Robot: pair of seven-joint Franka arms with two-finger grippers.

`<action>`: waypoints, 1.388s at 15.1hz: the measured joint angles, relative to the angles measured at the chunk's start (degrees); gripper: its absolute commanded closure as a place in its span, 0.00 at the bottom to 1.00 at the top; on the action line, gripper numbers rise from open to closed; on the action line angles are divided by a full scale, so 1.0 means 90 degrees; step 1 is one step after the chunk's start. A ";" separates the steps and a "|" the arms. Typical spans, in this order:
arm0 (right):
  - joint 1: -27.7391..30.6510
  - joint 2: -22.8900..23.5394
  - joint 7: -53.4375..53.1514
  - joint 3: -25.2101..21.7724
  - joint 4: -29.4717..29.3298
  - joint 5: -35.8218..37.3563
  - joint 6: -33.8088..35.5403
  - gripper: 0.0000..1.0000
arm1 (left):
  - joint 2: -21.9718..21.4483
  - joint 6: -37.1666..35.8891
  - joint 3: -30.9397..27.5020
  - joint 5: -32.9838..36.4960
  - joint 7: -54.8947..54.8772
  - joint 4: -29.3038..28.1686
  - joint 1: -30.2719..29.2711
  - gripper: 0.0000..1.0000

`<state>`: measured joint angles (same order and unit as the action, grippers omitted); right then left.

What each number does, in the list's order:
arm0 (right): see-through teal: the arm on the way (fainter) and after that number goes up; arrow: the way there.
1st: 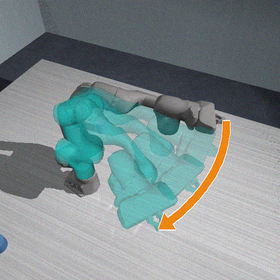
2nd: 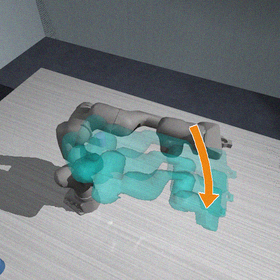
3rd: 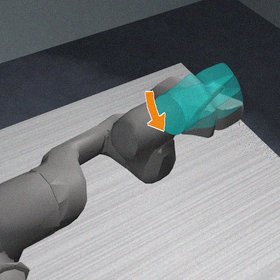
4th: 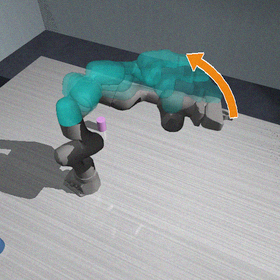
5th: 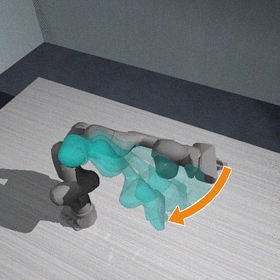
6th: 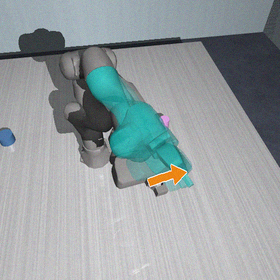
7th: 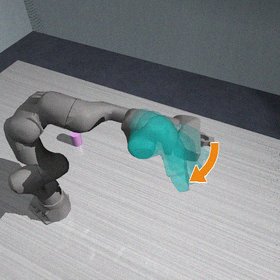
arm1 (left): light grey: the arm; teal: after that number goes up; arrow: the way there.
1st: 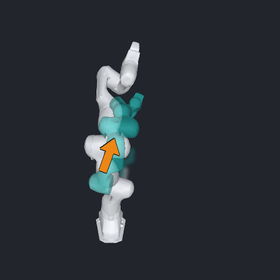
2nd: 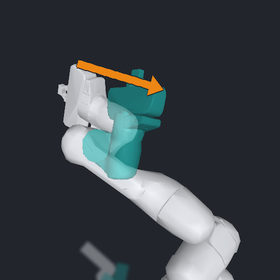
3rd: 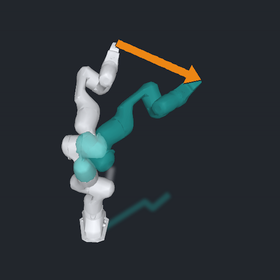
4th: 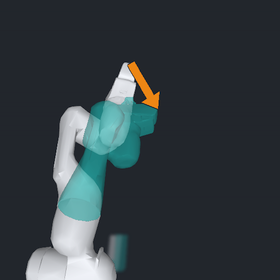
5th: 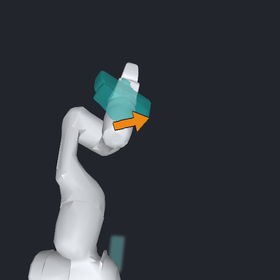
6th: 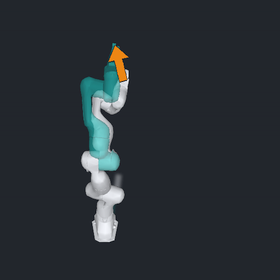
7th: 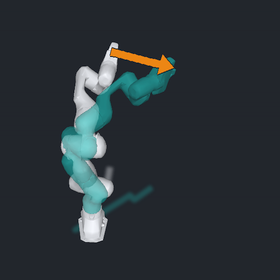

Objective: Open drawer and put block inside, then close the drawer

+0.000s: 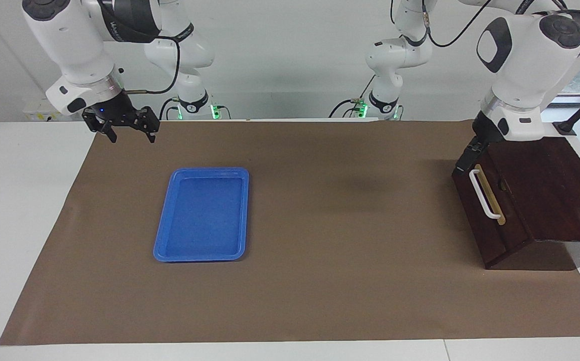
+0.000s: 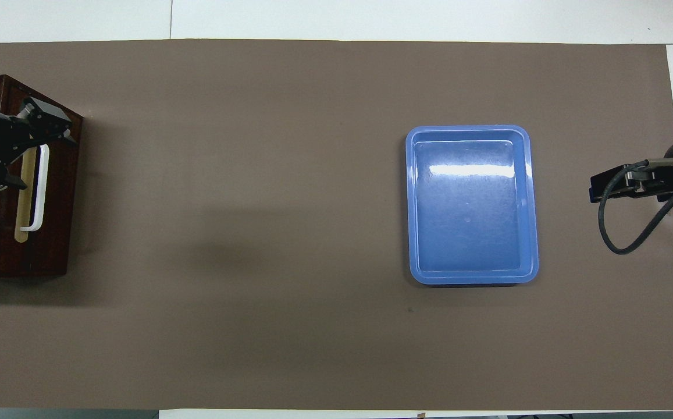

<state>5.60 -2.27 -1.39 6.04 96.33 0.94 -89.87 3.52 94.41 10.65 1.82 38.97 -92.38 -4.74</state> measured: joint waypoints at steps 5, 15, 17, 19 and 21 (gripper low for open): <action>0.0000 0.0000 0.0000 0.0000 0.0000 0.0000 0.0000 0.00 | -0.0117 -0.0627 0.0183 -0.0036 -0.2665 0.0097 0.0006 0.00; 0.0000 0.0000 0.0000 0.0000 0.0000 0.0000 0.0000 0.00 | -0.0173 -0.0593 0.0253 -0.0049 -0.3488 -0.0031 0.0114 0.00; 0.0000 0.0000 0.0000 0.0000 0.0000 0.0000 0.0000 0.00 | -0.0174 -0.0603 0.0254 -0.0066 -0.3615 -0.0040 0.0161 0.00; 0.0000 0.0000 0.0000 0.0000 0.0000 0.0000 0.0000 0.00 | -0.0174 -0.0608 0.0262 -0.0155 -0.3655 -0.0045 0.0168 0.00; 0.0000 0.0000 0.0000 0.0000 0.0000 0.0000 0.0000 0.00 | -0.0174 -0.0609 0.0262 -0.0175 -0.3682 -0.0047 0.0168 0.00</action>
<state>5.60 -2.27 -1.39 6.03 96.33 0.94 -89.87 1.95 88.94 13.01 0.25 5.84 -92.80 -3.23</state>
